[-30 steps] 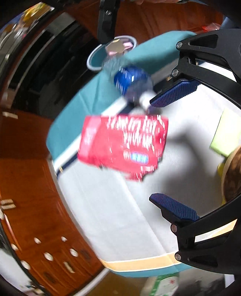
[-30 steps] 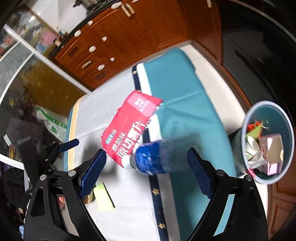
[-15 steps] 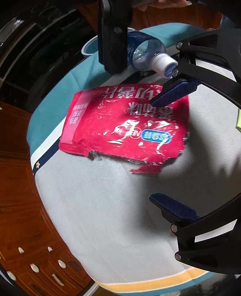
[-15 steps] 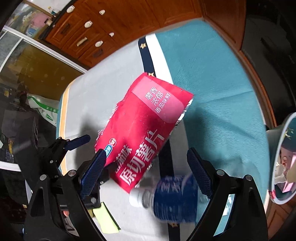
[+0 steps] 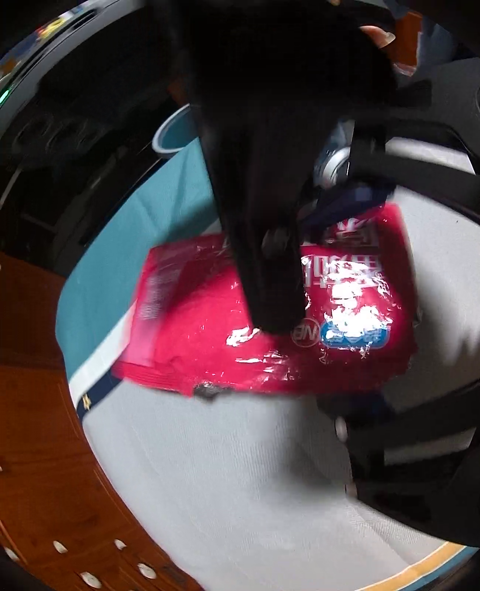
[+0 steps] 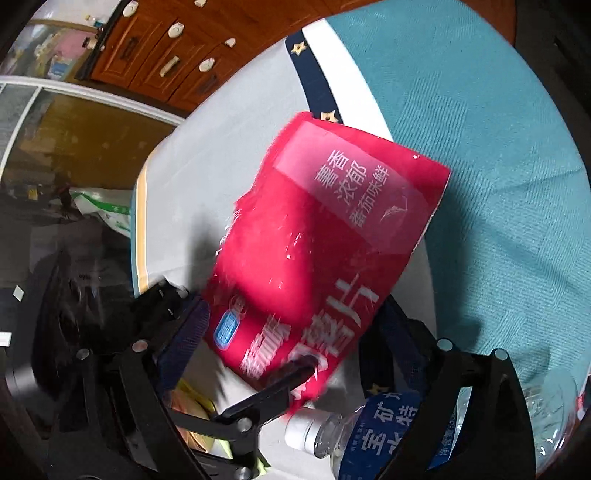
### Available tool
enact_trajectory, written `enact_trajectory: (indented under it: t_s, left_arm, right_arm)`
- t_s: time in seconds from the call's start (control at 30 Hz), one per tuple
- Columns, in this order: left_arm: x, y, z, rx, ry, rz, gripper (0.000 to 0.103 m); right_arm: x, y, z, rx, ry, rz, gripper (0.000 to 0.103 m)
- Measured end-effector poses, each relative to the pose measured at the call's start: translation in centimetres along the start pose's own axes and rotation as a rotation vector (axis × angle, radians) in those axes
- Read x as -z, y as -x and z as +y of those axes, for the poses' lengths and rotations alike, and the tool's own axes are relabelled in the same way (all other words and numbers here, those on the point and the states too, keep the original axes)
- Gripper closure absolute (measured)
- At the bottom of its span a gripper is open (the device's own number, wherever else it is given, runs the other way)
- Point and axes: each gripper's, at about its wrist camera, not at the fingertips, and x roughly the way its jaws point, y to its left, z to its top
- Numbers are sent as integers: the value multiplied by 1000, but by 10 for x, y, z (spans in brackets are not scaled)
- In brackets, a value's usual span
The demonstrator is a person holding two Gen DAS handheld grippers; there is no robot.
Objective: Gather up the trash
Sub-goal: 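Grasp the red chip bag with the left gripper while the right gripper grasps the water bottle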
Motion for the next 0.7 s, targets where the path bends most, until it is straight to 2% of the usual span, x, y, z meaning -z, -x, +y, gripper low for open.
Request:
enact_trajectory:
  t_s: [0.03,0.07,0.13,0.23,0.43,0.7]
  left_arm:
    - [1,0,-3,11,-4,6,59]
    - [2,1,-6,19,-5,10,63]
    - [4,6,-12,-2,-12,-2,79]
    - [11,15,-17,-36,9,-14,89]
    - [34,32,-12,-80,53,-10,90]
    - [64,50,-15,-86,89,-6,90]
  right_arm:
    - [1,0,-1,-4,-2,-1,14]
    - [3,1,-1,-5,-5,0,14]
    - [6,0,0,-9,-8,6,14]
    - [11,6,1,-6,-2,4,14]
    - [30,51,9,102,133,-61,14]
    - [72,64,4,252,275,23,14]
